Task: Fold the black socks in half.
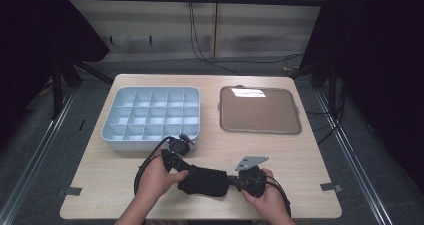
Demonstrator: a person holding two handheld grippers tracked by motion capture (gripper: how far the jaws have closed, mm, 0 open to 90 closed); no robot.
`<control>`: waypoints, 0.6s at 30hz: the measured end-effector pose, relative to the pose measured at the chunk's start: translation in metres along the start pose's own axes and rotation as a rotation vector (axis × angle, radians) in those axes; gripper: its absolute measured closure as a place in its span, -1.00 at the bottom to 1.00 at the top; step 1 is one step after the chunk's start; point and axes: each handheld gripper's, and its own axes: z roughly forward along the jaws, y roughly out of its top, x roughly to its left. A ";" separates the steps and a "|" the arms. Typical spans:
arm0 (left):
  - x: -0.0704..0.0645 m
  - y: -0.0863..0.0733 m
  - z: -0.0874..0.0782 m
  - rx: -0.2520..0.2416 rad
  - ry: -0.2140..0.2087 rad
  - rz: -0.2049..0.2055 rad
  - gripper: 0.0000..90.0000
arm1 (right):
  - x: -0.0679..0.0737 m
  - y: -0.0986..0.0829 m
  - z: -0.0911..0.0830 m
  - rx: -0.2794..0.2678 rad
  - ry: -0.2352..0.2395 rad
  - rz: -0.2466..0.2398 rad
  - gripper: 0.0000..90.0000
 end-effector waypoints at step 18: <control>-0.003 -0.004 0.023 0.051 0.022 -0.012 -0.07 | 0.001 0.001 0.000 0.007 -0.003 -0.001 0.98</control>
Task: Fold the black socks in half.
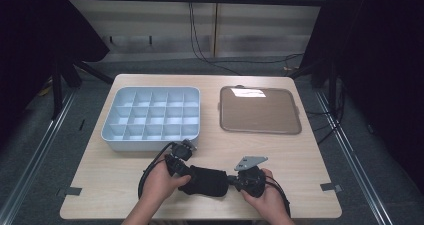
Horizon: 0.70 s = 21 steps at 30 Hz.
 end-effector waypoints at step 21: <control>-0.012 0.001 0.000 0.032 -0.011 -0.008 0.58 | -0.004 0.008 -0.013 -0.028 0.007 0.000 0.99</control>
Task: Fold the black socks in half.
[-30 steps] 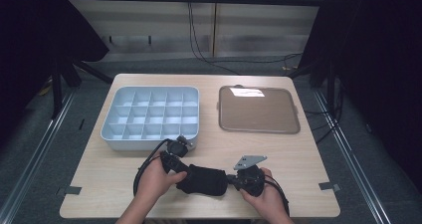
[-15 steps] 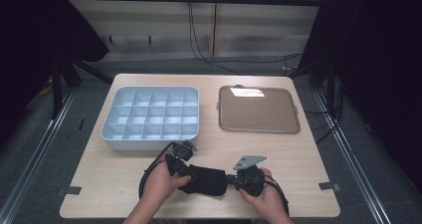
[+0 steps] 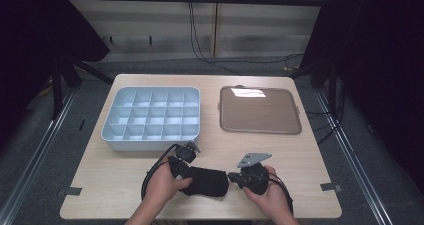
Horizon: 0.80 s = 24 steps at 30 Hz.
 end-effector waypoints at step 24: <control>0.000 0.008 -0.015 0.012 -0.044 0.010 0.72 | 0.017 0.008 0.005 0.002 0.051 -0.040 1.00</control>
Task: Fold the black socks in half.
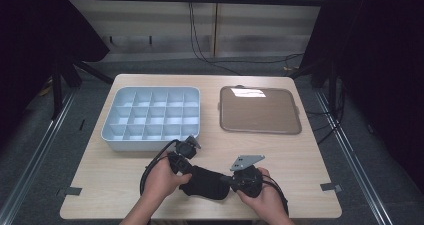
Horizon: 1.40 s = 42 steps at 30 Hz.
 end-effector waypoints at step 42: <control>-0.022 0.011 -0.026 -0.026 -0.046 0.067 0.76 | 0.000 -0.004 0.009 0.026 -0.006 0.008 1.00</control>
